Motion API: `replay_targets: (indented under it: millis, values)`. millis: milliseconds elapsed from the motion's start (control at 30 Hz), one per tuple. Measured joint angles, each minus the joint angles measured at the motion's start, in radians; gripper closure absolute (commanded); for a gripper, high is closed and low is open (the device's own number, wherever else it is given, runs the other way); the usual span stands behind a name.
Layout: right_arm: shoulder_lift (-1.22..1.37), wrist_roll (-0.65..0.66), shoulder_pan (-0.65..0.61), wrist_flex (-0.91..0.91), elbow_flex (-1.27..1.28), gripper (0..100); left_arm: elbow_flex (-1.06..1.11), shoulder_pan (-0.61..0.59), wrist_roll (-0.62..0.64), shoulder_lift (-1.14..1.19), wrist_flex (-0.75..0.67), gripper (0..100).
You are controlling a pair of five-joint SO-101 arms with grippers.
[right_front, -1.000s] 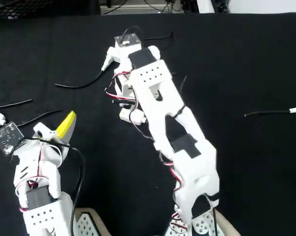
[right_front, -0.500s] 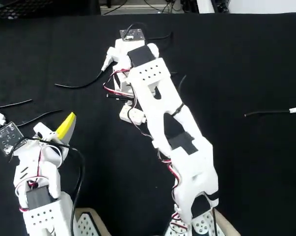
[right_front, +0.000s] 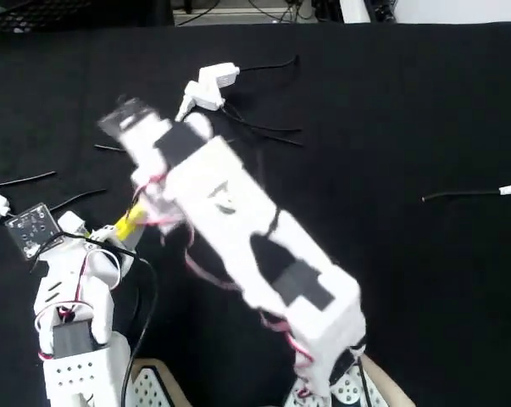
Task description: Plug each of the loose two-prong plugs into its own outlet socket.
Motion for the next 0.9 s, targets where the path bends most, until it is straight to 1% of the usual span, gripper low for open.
replay_targets:
  millis: [67, 133, 333, 600, 900]
  values:
    - [-0.092, 0.051, -0.048, 0.000, 0.044, 98.6, 0.000, 0.000, 0.000, 0.000, 0.000, 55]
    - [-0.184, 0.080, -0.066, 0.000, 0.078, 98.6, 0.000, 0.006, 0.000, 0.000, 0.000, 55]
    - [-0.361, 0.095, -0.071, 0.000, 0.192, 98.5, 0.000, 0.009, 0.000, 0.000, 0.000, 55]
    - [-0.331, 0.095, -0.081, -0.002, 0.239, 98.5, 0.000, 0.009, 0.000, 0.000, 0.000, 55]
    - [-0.276, 0.095, -0.083, -0.101, 0.239, 98.5, 0.000, 0.009, 0.000, 0.000, 0.000, 55]
